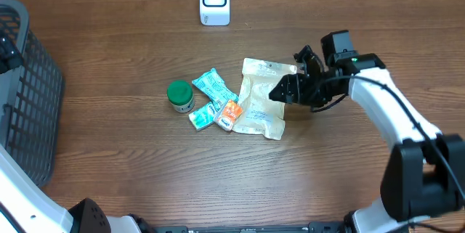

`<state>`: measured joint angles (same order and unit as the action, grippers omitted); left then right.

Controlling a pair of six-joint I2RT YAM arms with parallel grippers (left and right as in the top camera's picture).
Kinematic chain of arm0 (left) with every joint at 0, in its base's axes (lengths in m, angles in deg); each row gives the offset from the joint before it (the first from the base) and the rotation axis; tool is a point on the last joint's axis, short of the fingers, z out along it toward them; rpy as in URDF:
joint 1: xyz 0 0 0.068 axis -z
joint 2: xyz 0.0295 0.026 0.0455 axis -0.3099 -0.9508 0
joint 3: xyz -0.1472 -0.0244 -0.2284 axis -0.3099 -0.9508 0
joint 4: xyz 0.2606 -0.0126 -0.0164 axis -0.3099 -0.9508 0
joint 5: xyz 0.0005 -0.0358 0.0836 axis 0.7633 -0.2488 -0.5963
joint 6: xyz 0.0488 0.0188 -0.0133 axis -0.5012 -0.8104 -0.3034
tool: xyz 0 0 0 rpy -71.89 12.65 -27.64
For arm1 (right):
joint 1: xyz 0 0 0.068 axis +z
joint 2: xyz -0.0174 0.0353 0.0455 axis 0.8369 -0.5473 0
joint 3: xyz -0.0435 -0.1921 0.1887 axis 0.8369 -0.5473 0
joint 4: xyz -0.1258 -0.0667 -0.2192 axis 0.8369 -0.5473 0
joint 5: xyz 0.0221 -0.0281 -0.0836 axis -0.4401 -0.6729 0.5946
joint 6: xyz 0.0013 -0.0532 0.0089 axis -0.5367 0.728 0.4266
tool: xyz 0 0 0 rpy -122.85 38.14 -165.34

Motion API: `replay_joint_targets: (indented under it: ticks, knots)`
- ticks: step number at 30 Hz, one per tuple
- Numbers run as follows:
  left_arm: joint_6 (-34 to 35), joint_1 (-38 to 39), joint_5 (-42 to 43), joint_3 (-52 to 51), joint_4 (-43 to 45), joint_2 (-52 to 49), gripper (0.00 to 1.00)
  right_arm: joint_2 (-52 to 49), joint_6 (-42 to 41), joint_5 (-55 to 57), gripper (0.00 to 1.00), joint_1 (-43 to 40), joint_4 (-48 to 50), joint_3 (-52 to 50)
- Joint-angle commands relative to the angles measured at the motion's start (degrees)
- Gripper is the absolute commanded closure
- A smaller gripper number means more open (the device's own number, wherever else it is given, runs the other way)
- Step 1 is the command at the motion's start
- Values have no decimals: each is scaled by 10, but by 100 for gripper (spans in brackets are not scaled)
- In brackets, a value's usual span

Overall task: Scan the item barcode
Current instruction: 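Reach the right gripper toward the clear bag on the table, then grasp the clear bag's edge with the right gripper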

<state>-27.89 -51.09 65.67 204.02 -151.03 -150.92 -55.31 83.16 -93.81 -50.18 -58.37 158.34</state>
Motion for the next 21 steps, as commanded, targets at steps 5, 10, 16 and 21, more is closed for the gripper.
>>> replay_joint_targets:
  ticks: [5, 10, 16, 21]
  knots:
    - [10, 0, 4, -3, 2, 3, 0, -55, 110, -82, 18, -82, 3, 6]
    - [10, 0, 4, -3, 2, 3, 0, -84, 129, -84, 17, -85, 32, -20]
    - [10, 0, 4, -3, 2, 3, 0, -123, 103, -103, 17, -84, 87, -46]
    - [10, 0, 4, -3, 2, 3, 0, -151, 54, -108, 17, -68, 139, -68]
